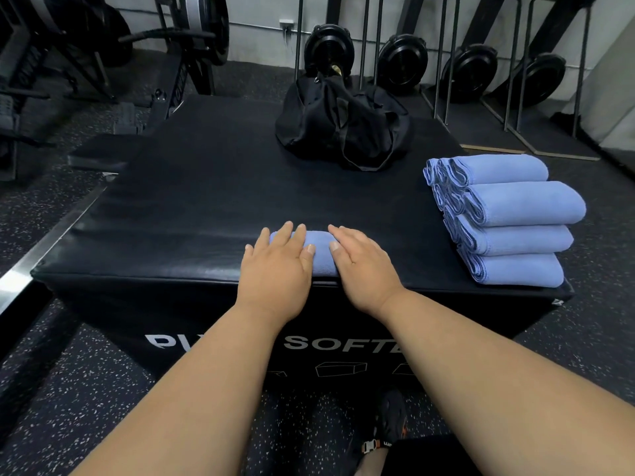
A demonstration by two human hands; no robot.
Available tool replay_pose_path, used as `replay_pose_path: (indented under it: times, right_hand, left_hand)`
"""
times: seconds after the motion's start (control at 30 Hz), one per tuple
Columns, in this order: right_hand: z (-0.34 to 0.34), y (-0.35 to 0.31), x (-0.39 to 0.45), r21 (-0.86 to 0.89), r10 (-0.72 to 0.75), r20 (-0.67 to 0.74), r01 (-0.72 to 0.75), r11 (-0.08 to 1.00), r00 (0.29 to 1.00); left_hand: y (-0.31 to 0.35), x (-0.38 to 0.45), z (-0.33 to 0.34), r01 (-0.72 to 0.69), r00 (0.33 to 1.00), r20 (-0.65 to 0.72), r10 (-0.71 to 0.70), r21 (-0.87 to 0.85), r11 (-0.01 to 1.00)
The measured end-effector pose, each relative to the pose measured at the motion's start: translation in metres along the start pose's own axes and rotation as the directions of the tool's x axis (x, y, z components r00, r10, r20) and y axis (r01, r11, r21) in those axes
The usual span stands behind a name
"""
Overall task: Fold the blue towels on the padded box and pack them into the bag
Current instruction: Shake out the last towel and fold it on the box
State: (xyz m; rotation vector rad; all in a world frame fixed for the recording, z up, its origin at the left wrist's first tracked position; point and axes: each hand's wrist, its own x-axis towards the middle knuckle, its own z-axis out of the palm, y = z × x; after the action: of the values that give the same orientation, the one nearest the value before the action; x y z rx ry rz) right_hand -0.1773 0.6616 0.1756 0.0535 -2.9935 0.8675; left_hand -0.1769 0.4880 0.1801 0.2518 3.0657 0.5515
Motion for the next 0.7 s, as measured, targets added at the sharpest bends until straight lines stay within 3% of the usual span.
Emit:
replay_pose_path:
  times: [0.13, 0.33, 0.43, 0.57, 0.7]
  right_hand:
    - [-0.004, 0.003, 0.002, 0.041, 0.036, 0.001, -0.036, 0.998, 0.999]
    - [-0.022, 0.013, 0.01, 0.148, 0.152, 0.077, -0.162, 0.976, 0.985]
    - [-0.022, 0.012, 0.009, 0.112, 0.203, 0.048, -0.207, 0.972, 0.978]
    - [-0.019, 0.013, 0.008, 0.069, 0.235, -0.002, -0.234, 0.97, 0.972]
    - [-0.025, 0.009, 0.008, 0.071, 0.274, 0.008, -0.273, 0.959, 0.962]
  left_hand:
    - [-0.004, 0.003, -0.008, 0.113, 0.993, 0.046, -0.112, -0.018, 0.993]
    - [-0.014, 0.005, -0.025, 0.209, 0.978, -0.01, -0.209, -0.018, 0.978]
    - [-0.012, 0.006, -0.028, 0.231, 0.972, -0.035, -0.233, -0.048, 0.972]
    - [-0.003, 0.004, -0.035, 0.224, 0.974, 0.034, -0.224, 0.019, 0.974]
    - [-0.009, 0.011, -0.034, 0.293, 0.954, 0.087, -0.288, -0.063, 0.954]
